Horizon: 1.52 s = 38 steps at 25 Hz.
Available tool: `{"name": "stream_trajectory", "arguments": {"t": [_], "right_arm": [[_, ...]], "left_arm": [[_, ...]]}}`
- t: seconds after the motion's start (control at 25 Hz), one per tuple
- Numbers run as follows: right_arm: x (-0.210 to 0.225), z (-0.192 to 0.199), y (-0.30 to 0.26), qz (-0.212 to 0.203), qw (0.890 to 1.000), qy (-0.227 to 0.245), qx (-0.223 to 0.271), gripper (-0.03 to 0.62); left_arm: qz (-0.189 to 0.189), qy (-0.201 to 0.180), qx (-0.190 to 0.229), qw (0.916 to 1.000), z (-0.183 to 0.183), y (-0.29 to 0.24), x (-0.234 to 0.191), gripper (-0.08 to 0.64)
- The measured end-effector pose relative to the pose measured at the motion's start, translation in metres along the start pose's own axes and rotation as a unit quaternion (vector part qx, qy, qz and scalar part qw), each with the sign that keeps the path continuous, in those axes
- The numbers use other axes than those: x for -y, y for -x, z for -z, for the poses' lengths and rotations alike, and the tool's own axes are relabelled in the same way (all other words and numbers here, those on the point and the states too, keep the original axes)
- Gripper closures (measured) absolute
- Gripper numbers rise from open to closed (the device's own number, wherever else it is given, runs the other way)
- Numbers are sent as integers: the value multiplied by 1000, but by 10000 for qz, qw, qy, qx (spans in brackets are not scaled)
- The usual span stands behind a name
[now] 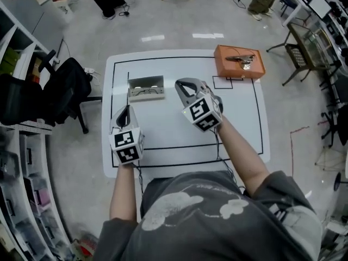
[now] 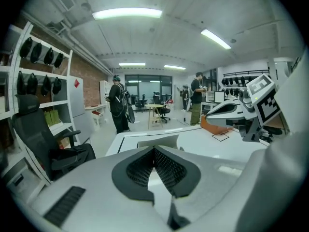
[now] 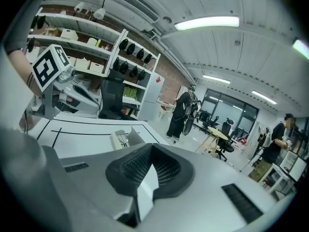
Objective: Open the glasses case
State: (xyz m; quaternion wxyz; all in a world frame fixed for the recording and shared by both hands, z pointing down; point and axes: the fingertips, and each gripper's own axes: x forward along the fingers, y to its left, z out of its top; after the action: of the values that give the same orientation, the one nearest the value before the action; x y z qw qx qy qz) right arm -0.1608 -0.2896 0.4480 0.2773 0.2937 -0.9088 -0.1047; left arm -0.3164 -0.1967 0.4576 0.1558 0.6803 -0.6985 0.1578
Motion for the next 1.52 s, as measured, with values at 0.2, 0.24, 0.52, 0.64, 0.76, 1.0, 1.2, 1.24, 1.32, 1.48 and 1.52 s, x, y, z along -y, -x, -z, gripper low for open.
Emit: {"name": "stream_trajectory", "arguments": {"t": [0.2, 0.24, 0.52, 0.64, 0.76, 1.0, 1.2, 1.24, 1.32, 1.48, 1.52], "right_arm": [[5, 2, 31, -278, 9992, -166, 231, 592], [6, 4, 38, -319, 9990, -182, 251, 592], [15, 20, 87, -616, 9971, -121, 428, 592], [17, 27, 106, -657, 9965, -43, 524, 592], [17, 36, 126, -660, 9961, 0, 590, 592], [11, 62, 167, -879, 9940, 62, 655, 592], [3, 85, 201, -1124, 9911, 67, 715, 592], [1, 90, 208, -1177, 9903, 58, 733, 593], [-1, 100, 222, -1280, 9888, 13, 773, 592], [-9, 117, 242, -1478, 9856, -87, 818, 594], [-12, 121, 245, -1523, 9849, -106, 821, 594]], "left_arm": [[-267, 254, 39, 9993, -2, 26, 22, 558], [-306, 293, 61, 9991, -2, 31, 28, 558], [-533, 430, 207, 9974, -7, 66, 79, 558], [-587, 503, 227, 9968, -2, 80, 101, 558], [-661, 586, 223, 9958, 8, 94, 123, 558], [-874, 664, 274, 9936, 24, 124, 163, 558], [-1094, 769, 325, 9905, 39, 151, 197, 558], [-1130, 786, 319, 9900, 43, 157, 206, 558], [-1201, 790, 296, 9892, 50, 167, 222, 558], [-1386, 777, 238, 9870, 66, 189, 249, 558], [-1426, 794, 225, 9863, 70, 195, 253, 558]]}}
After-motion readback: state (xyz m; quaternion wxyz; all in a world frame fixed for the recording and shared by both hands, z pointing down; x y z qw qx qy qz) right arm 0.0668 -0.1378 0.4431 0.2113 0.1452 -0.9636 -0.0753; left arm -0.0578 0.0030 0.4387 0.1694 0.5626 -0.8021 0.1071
